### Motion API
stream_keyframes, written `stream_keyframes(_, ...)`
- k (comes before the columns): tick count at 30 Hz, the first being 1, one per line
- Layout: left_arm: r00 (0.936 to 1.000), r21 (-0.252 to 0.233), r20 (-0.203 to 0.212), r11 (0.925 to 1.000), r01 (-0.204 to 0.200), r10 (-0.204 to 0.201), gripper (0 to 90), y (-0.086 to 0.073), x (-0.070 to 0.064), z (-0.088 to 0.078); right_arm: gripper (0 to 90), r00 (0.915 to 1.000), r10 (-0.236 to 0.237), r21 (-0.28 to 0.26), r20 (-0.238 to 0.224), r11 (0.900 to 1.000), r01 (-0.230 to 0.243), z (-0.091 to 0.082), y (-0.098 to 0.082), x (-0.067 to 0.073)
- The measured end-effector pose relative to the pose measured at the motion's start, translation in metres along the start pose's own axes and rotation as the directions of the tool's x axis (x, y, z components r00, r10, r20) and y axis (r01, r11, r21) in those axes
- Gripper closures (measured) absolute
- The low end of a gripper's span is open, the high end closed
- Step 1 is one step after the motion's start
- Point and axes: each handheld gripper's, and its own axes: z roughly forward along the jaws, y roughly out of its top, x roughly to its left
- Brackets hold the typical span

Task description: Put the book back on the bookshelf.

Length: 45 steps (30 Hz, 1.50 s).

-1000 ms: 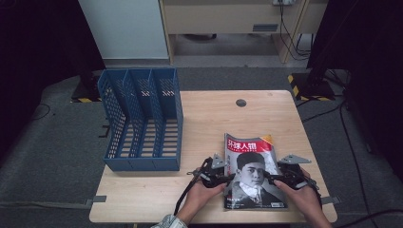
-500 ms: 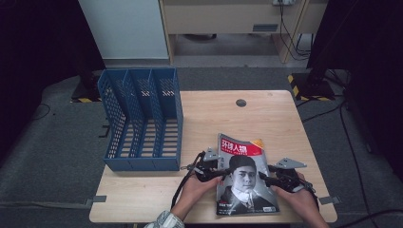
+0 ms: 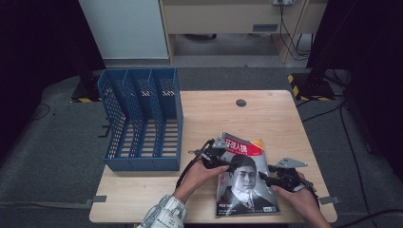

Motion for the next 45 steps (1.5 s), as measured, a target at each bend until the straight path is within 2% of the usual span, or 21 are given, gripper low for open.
stream_keyframes(2, 0.9999, 0.007, 0.002, 0.9999, -0.013, 0.013, 39.8, 0.003, 0.001, 0.003, 47.2, 1.0, -0.001, -0.004, 0.001, 1.0, 0.001, 0.0, 0.0, 0.0)
stream_keyframes(7, 0.9997, -0.004, 0.016, 0.9999, -0.015, 0.015, 43.3, 0.011, 0.002, 0.008, 47.3, 1.0, -0.005, 0.0, -0.007, 1.0, 0.005, 0.0, 0.0, -0.001)
stream_keyframes(11, 0.9996, -0.022, 0.027, 0.9998, 0.0, 0.0, 45.4, 0.015, 0.003, 0.012, 47.3, 0.9999, -0.011, -0.001, -0.012, 1.0, 0.011, 0.001, 0.0, -0.001)
stream_keyframes(13, 0.9997, -0.019, 0.026, 0.9998, 0.004, -0.004, 47.4, 0.016, 0.003, 0.013, 47.4, 0.9999, -0.01, -0.001, -0.012, 1.0, 0.01, 0.001, 0.0, -0.001)
stream_keyframes(15, 0.9995, -0.009, 0.03, 0.9999, -0.01, 0.01, 47.8, 0.017, 0.004, 0.015, 47.4, 0.9998, -0.016, -0.007, -0.011, 1.0, 0.016, 0.001, 0.0, -0.002)
stream_keyframes(19, 0.9993, -0.007, 0.038, 1.0, -0.001, 0.001, 49.7, 0.017, 0.005, 0.018, 47.4, 0.9998, -0.015, -0.01, -0.013, 1.0, 0.015, 0.001, 0.0, -0.002)
stream_keyframes(22, 0.9996, 0.001, 0.028, 1.0, 0.0, 0.0, 52.7, 0.017, 0.004, 0.019, 47.4, 0.9997, -0.018, -0.008, -0.013, 1.0, 0.018, 0.001, 0.0, -0.002)
stream_keyframes(26, 0.9995, 0.014, 0.017, 0.9995, 0.026, -0.027, 63.2, 0.017, 0.005, 0.018, 47.2, 0.9998, -0.017, -0.008, -0.013, 1.0, 0.017, 0.001, 0.0, -0.001)
stream_keyframes(28, 0.9993, 0.029, 0.011, 0.999, 0.035, -0.035, 64.6, 0.017, 0.006, 0.018, 47.0, 0.9998, -0.013, -0.01, -0.013, 1.0, 0.013, 0.001, 0.0, -0.001)
stream_keyframes(32, 0.9985, 0.023, 0.006, 0.9983, 0.054, -0.054, 68.3, 0.016, 0.007, 0.017, 46.8, 0.9996, -0.025, -0.004, -0.012, 1.0, 0.025, 0.001, 0.001, -0.001)
stream_keyframes(40, 0.9981, 0.022, -0.012, 0.998, 0.06, -0.06, 72.8, 0.019, 0.004, 0.015, 44.5, 0.9999, -0.012, -0.006, -0.003, 1.0, 0.012, 0.001, 0.001, -0.001)
stream_keyframes(45, 0.9986, 0.017, -0.019, 0.9986, 0.049, -0.049, 77.9, 0.022, 0.002, 0.014, 42.7, 0.9999, -0.009, -0.01, 0.006, 1.0, 0.009, 0.002, 0.0, 0.0)
